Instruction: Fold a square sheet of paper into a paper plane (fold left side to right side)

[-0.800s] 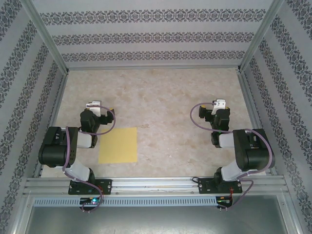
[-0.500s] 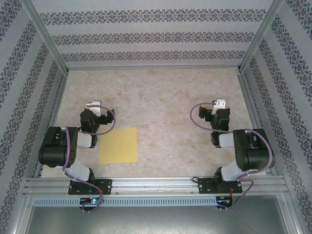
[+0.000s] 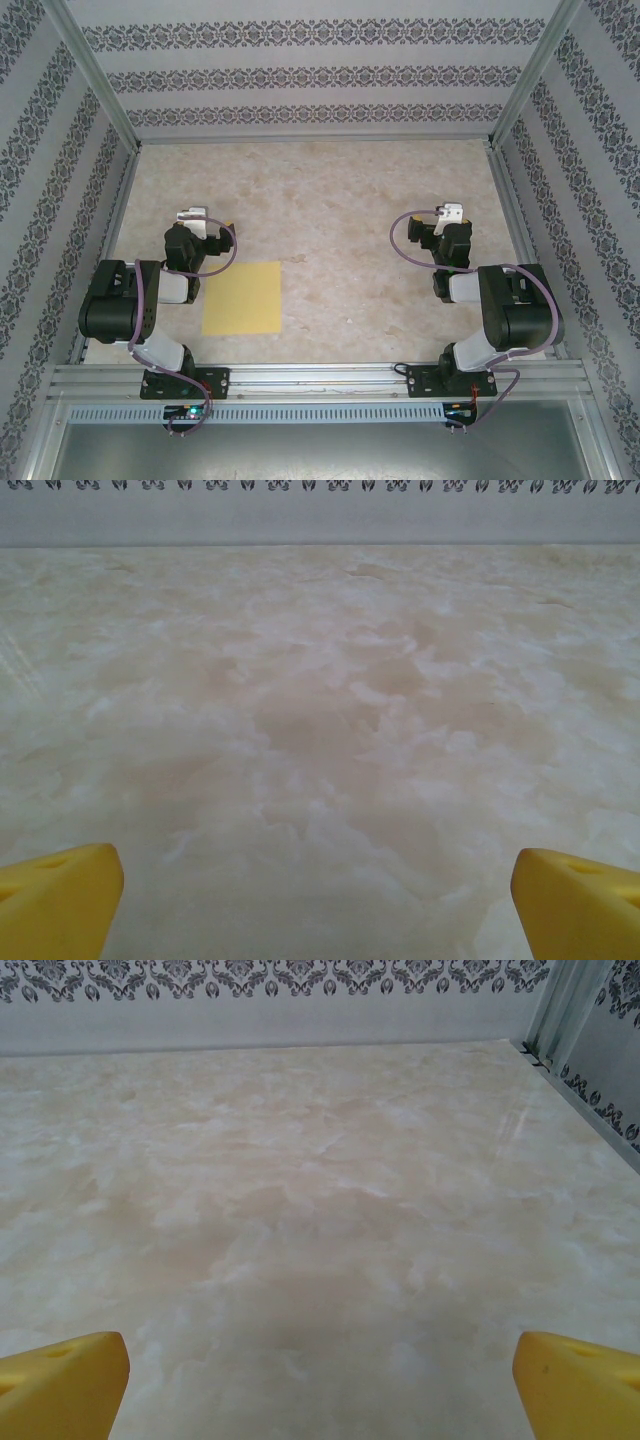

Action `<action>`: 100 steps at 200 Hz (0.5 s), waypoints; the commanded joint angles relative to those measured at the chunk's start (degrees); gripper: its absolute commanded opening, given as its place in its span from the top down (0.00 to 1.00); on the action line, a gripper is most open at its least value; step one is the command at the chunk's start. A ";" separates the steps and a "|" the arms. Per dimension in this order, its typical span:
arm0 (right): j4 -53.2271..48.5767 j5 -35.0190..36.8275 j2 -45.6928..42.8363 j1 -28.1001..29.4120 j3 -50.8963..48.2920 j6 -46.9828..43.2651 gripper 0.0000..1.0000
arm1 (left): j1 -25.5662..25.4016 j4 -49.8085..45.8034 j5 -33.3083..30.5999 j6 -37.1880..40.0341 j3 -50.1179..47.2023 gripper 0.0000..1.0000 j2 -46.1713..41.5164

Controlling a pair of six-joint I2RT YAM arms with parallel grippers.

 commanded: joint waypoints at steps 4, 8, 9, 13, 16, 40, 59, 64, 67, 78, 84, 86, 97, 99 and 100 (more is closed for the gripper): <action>1.07 0.75 -0.25 0.59 1.08 0.02 0.02 | 0.51 -0.03 -0.25 -0.75 0.54 0.01 0.06; 1.07 0.66 -0.27 0.59 1.04 0.00 0.02 | 0.53 -0.11 -0.33 -0.76 0.58 0.01 0.06; 1.11 0.70 -0.28 0.59 1.06 -0.02 0.02 | 0.52 -0.13 -0.40 -0.76 0.62 0.01 0.05; 1.07 0.69 -0.29 0.59 1.05 -0.04 0.02 | 0.51 -0.24 -0.44 -0.76 0.71 0.01 0.10; 1.07 0.66 -0.32 0.59 1.00 -0.03 0.02 | 0.51 -0.32 -0.54 -0.77 0.75 0.01 0.08; 1.07 0.70 -0.33 0.59 1.00 -0.03 0.02 | 0.51 -0.08 -0.47 -0.76 0.58 0.01 0.05; 1.15 0.68 -0.38 0.59 0.95 -0.03 0.02 | 0.51 -0.16 -0.64 -0.76 0.67 0.01 0.06; 1.18 0.61 -0.46 0.59 0.91 -0.04 0.02 | 0.51 -0.03 -0.57 -0.78 0.54 0.01 0.05; 1.16 0.65 -0.41 0.59 0.91 -0.04 0.02 | 0.51 0.18 -0.56 -0.84 0.46 0.01 0.05; 1.11 0.42 -0.72 0.59 0.91 -0.04 0.02 | 0.51 1.74 -0.88 -1.11 -0.28 0.01 -0.17; 0.99 0.44 -1.30 0.59 0.76 -0.04 0.02 | 0.51 2.20 -1.03 -1.11 -0.86 0.01 -0.96; 0.91 0.40 -1.49 0.59 0.63 0.03 0.02 | 0.51 2.19 -1.18 -1.18 -1.01 0.01 -1.39; 0.19 0.61 -3.53 0.59 0.17 0.05 0.02 | 0.51 0.13 -2.19 -1.37 -1.44 0.01 -4.53; -0.10 0.64 -4.00 0.54 0.13 0.03 0.02 | 0.51 -0.48 -2.35 -1.46 -1.44 0.01 -5.29; -0.26 0.69 -4.21 0.56 0.12 0.04 0.02 | 0.51 -0.93 -2.46 -1.46 -1.39 0.01 -5.65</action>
